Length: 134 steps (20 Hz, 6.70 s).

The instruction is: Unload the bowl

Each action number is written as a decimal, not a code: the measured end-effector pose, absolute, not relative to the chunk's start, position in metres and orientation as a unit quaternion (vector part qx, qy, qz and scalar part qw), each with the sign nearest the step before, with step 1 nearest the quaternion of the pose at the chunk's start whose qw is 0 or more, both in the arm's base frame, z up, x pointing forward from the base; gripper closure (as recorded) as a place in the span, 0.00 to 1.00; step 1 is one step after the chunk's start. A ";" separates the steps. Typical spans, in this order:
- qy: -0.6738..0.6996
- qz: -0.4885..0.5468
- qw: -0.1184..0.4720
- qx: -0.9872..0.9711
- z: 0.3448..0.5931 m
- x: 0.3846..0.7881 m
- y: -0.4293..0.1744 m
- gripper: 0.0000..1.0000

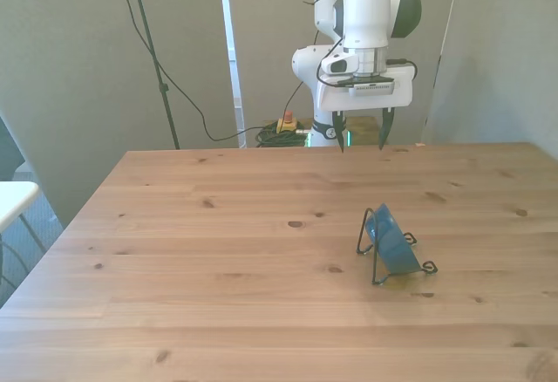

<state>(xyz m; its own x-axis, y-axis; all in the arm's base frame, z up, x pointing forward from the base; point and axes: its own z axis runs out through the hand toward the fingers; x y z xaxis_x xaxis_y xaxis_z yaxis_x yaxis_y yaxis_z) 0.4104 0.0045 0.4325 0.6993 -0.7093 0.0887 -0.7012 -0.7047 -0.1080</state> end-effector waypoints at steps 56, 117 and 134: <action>0.497 -0.180 -0.136 -0.838 0.462 0.661 0.079 0.00; 0.491 -0.179 -0.312 -0.793 0.420 0.687 0.103 1.00; 0.485 -0.197 -0.329 -0.786 0.442 0.683 0.140 1.00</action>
<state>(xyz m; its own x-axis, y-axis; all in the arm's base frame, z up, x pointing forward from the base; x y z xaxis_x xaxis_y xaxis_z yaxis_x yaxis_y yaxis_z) 0.6828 0.1400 0.4425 0.4512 -0.6336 0.6285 -0.8924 -0.3128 0.3253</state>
